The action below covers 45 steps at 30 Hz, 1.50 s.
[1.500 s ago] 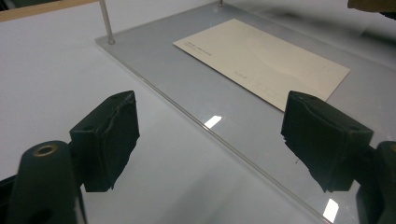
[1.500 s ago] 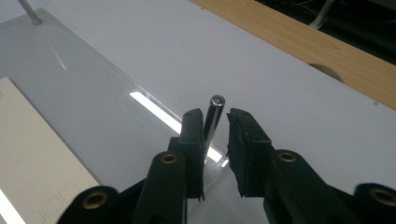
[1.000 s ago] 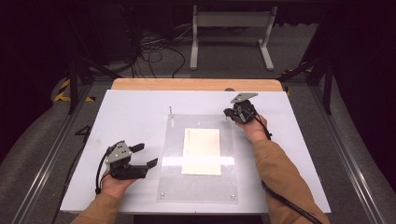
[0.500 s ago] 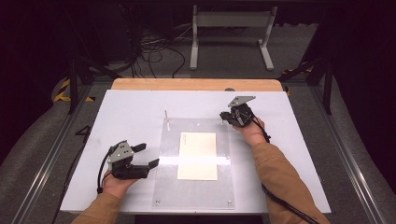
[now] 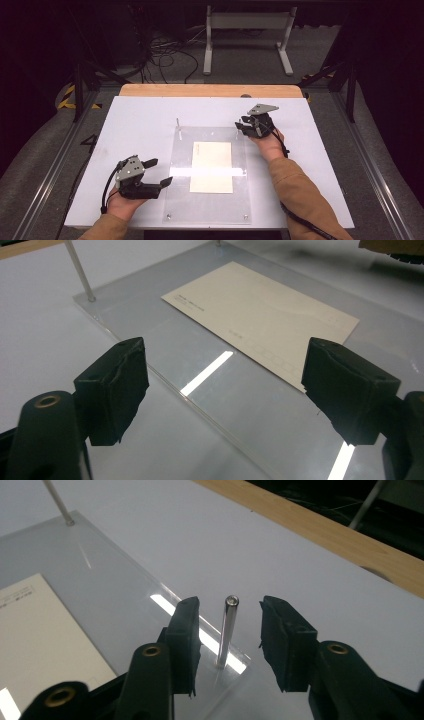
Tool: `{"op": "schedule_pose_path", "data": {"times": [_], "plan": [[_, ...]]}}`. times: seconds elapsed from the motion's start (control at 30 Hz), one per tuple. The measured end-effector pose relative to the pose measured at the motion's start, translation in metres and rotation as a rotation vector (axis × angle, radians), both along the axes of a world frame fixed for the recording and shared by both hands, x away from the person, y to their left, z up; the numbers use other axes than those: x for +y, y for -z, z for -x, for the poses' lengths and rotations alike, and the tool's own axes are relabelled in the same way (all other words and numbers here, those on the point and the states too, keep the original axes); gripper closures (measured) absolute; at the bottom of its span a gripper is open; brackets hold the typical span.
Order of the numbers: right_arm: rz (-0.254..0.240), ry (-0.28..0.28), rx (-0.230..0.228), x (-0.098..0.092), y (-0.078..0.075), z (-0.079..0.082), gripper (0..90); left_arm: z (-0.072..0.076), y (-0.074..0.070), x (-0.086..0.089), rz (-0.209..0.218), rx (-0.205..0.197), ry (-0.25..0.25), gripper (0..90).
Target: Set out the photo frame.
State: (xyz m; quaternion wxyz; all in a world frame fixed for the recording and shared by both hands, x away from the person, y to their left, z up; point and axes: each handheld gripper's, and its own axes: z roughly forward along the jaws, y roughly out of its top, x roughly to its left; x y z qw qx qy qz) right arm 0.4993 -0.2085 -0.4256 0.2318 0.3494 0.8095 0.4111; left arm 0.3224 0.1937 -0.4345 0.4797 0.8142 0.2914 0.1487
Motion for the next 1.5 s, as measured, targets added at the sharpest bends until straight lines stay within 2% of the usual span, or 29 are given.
{"op": "schedule_pose_path", "data": {"times": [0.07,0.1,0.3,0.33,0.43,0.47,0.53,0.6,0.93,1.07,1.17,1.3,1.5], "plan": [[-0.032,0.025,-0.011,0.002,0.0,0.001,59.2,0.003,0.001,0.001,-0.004,0.01,-0.002,19.0],[-0.046,0.038,-0.016,0.003,0.0,0.001,63.3,0.004,0.001,0.001,0.0,0.017,-0.005,19.0],[-0.067,0.077,-0.032,0.008,0.005,0.002,83.5,0.005,0.004,0.006,0.014,0.036,-0.022,19.0],[-0.072,0.087,-0.034,0.009,0.007,0.002,83.7,0.004,0.004,0.007,0.001,0.023,-0.022,19.0],[-0.098,0.118,-0.044,0.008,0.009,0.002,84.4,0.005,0.005,0.008,0.017,0.038,-0.027,19.1],[-0.109,0.124,-0.043,0.008,0.01,0.001,84.5,0.004,0.005,0.009,0.005,0.027,-0.028,19.2],[-0.12,0.145,-0.048,0.01,0.011,0.002,84.7,0.004,0.006,0.01,0.017,0.037,-0.03,19.2],[-0.118,0.153,-0.052,0.011,0.012,0.002,84.7,0.003,0.006,0.01,0.009,0.031,-0.027,19.2],[-0.15,0.145,-0.062,0.007,0.015,0.005,84.2,0.003,0.007,0.009,0.014,0.032,-0.025,19.2],[-0.142,0.143,-0.067,0.007,0.015,0.006,83.6,0.003,0.008,0.008,0.017,0.04,-0.021,19.2],[-0.122,0.142,-0.054,0.008,0.019,0.006,83.3,0.002,0.007,0.007,0.013,0.033,-0.016,19.2],[-0.121,0.144,-0.051,0.009,0.019,0.006,84.5,0.002,0.008,0.007,0.02,0.038,-0.022,19.2],[-0.144,0.149,-0.025,0.008,0.02,0.0,85.3,0.002,0.007,0.008,0.022,0.034,-0.014,19.2]]}}
